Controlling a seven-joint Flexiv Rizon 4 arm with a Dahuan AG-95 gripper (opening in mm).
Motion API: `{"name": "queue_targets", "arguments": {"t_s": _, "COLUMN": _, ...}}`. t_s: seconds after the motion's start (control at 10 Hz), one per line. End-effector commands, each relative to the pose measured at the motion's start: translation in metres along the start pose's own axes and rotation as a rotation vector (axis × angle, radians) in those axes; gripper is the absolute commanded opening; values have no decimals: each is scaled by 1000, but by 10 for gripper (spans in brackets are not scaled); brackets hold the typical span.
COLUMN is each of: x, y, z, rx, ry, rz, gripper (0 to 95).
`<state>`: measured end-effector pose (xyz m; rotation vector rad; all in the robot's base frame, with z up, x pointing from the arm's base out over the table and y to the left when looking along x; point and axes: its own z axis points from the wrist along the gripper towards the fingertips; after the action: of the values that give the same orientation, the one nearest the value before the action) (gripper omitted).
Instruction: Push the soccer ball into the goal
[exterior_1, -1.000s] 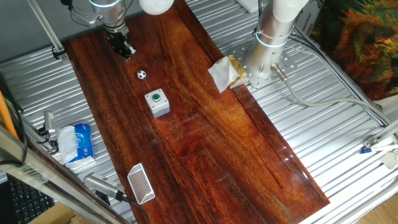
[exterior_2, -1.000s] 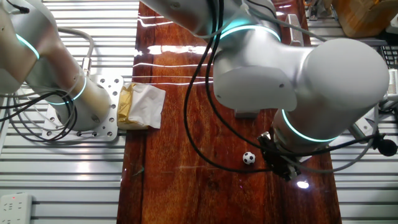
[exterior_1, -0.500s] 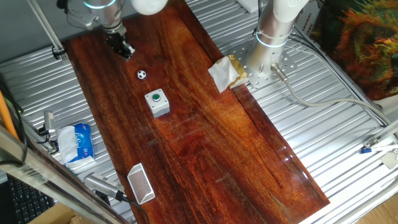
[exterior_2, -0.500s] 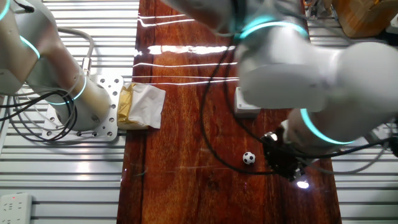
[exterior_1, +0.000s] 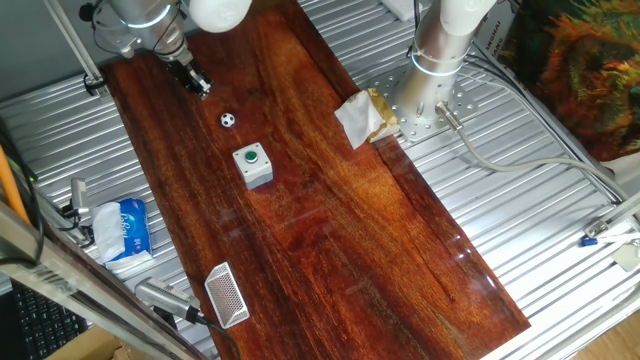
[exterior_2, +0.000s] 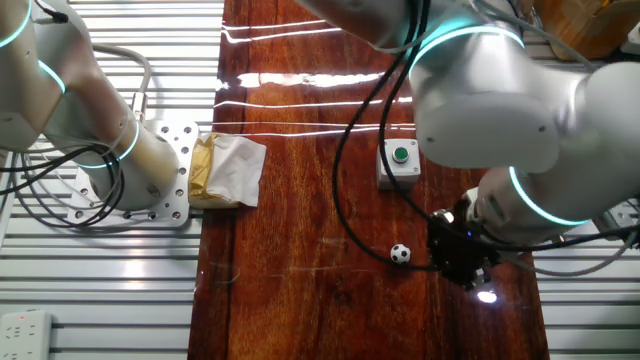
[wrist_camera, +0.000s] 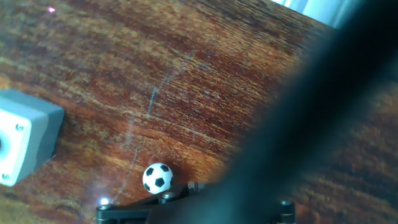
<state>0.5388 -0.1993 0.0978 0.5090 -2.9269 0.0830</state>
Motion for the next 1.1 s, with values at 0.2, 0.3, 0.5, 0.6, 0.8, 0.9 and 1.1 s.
{"name": "queue_targets", "arguments": {"t_s": 0.2, "x": -2, "y": -2, "z": 3, "rx": -16, "ry": 8, "rz": 79, "gripper": 0}}
{"name": "queue_targets", "arguments": {"t_s": 0.3, "x": -4, "y": -4, "z": 6, "rx": -22, "ry": 14, "rz": 89, "gripper": 0}}
{"name": "queue_targets", "arguments": {"t_s": 0.5, "x": -7, "y": -9, "z": 20, "rx": -35, "ry": 9, "rz": 100, "gripper": 0}}
{"name": "queue_targets", "arguments": {"t_s": 0.6, "x": -7, "y": -14, "z": 32, "rx": -49, "ry": -1, "rz": 104, "gripper": 0}}
{"name": "queue_targets", "arguments": {"t_s": 0.8, "x": -9, "y": -16, "z": 43, "rx": -65, "ry": -8, "rz": 116, "gripper": 0}}
{"name": "queue_targets", "arguments": {"t_s": 0.9, "x": -9, "y": -12, "z": 49, "rx": -69, "ry": -10, "rz": 125, "gripper": 0}}
{"name": "queue_targets", "arguments": {"t_s": 1.1, "x": -5, "y": -3, "z": 60, "rx": -77, "ry": -24, "rz": 141, "gripper": 0}}
